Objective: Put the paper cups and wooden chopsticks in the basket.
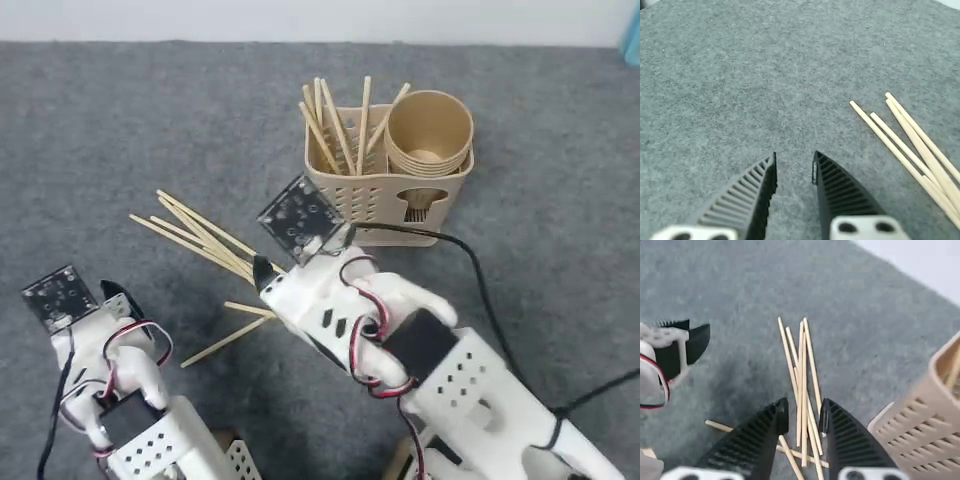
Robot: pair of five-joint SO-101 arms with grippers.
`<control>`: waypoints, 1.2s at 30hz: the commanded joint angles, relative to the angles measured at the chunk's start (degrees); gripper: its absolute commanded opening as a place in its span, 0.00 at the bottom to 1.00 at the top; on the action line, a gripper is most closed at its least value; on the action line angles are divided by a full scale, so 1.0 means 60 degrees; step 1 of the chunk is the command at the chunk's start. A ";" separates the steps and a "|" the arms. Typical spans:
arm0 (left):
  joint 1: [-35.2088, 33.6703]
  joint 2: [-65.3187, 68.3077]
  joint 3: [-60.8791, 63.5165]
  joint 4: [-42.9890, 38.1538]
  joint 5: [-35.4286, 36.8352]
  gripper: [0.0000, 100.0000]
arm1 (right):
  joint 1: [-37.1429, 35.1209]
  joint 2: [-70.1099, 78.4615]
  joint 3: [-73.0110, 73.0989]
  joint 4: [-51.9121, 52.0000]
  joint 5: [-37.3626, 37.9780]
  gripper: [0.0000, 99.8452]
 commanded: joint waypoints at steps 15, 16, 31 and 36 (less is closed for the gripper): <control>-0.1333 1.1121 -0.4227 -0.3678 0.1026 0.11 | -0.0286 0.6015 -0.1538 -0.1853 0.0132 0.11; -0.1407 1.1575 -0.4505 -0.3678 0.1216 0.11 | -0.0286 0.6396 -0.1846 -0.1897 0.0147 0.11; -0.2037 1.3685 -0.6029 -0.3692 0.3604 0.11 | -0.0227 1.2256 -0.7502 -0.1839 0.0205 0.11; -0.2125 1.3685 -0.6029 -0.3692 0.3619 0.11 | -0.0007 1.3707 -0.8498 -0.1839 0.0205 0.10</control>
